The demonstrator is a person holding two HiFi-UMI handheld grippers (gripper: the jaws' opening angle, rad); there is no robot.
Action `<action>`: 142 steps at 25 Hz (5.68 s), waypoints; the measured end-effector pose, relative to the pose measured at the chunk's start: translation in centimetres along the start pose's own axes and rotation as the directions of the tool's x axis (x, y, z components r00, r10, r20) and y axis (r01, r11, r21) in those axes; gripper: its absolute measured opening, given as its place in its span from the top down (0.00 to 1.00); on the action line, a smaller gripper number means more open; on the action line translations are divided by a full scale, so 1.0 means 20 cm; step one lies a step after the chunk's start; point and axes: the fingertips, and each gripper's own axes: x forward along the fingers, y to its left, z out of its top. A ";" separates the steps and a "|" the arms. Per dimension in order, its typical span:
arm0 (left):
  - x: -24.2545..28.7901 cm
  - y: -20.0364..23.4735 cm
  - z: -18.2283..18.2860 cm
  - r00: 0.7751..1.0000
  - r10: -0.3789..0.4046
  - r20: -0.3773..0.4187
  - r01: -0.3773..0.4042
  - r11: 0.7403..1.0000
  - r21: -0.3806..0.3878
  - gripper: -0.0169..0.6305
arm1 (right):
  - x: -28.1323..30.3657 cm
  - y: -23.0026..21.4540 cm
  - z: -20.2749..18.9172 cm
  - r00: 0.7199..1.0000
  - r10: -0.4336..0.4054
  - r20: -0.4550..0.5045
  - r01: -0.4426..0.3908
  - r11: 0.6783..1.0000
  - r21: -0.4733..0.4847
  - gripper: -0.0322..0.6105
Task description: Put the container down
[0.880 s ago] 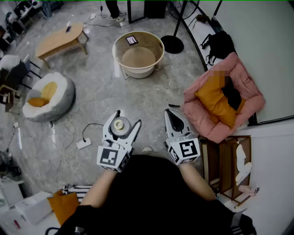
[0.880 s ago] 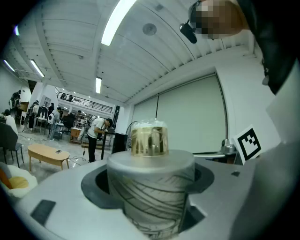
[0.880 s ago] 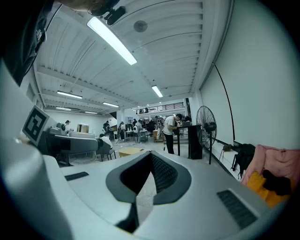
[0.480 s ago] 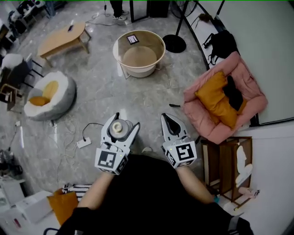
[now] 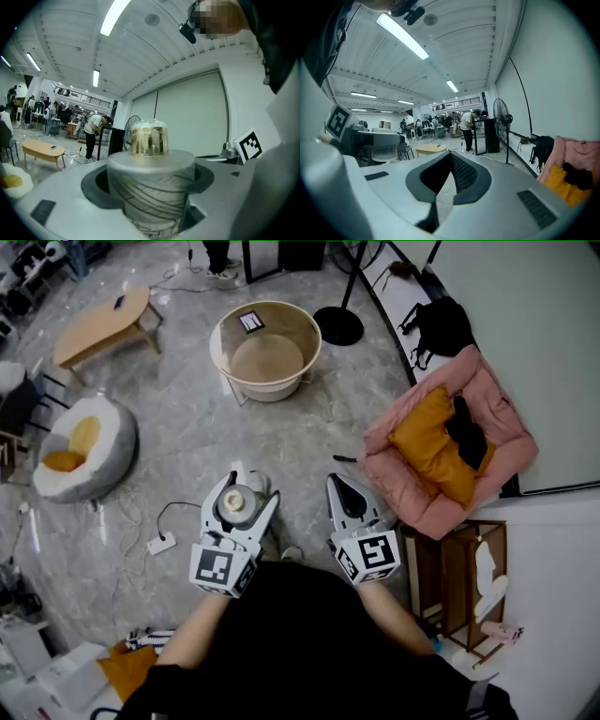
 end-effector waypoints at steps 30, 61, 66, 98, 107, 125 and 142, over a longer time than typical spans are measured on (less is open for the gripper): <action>1.39 1.41 0.55 0.974 -0.225 0.025 0.226 0.974 -0.006 0.43 | 1.93 -0.65 0.68 0.982 -0.185 -0.042 0.182 0.981 -0.067 0.92; 2.41 1.80 0.57 0.984 0.180 0.013 -0.178 0.980 -0.084 0.43 | 3.01 -1.34 0.77 0.961 0.265 -0.075 -0.269 0.961 -0.064 0.92; 2.59 1.87 0.40 0.952 0.305 -0.024 -0.306 0.952 -0.033 0.43 | 3.14 -1.43 0.60 0.923 0.354 -0.148 -0.365 0.930 -0.049 0.92; 3.70 2.78 -1.89 0.951 0.201 -0.236 -0.183 0.978 0.096 0.43 | 4.16 -1.87 -1.15 0.922 0.176 -0.344 -0.168 0.984 0.053 0.92; 3.98 2.80 -2.24 0.948 0.173 -0.267 -0.142 0.981 0.131 0.43 | 4.27 -2.05 -1.51 0.914 0.173 -0.367 -0.145 0.984 0.103 0.92; 4.14 2.89 -2.45 0.908 0.228 -0.351 -0.209 0.973 0.093 0.43 | 4.36 -2.23 -1.72 0.892 0.165 -0.421 -0.135 0.986 0.099 0.92; 3.97 2.81 -2.58 0.855 0.201 -0.479 -0.118 0.973 0.198 0.43 | 4.28 -2.21 -1.63 0.902 0.170 -0.397 -0.141 0.985 0.102 0.92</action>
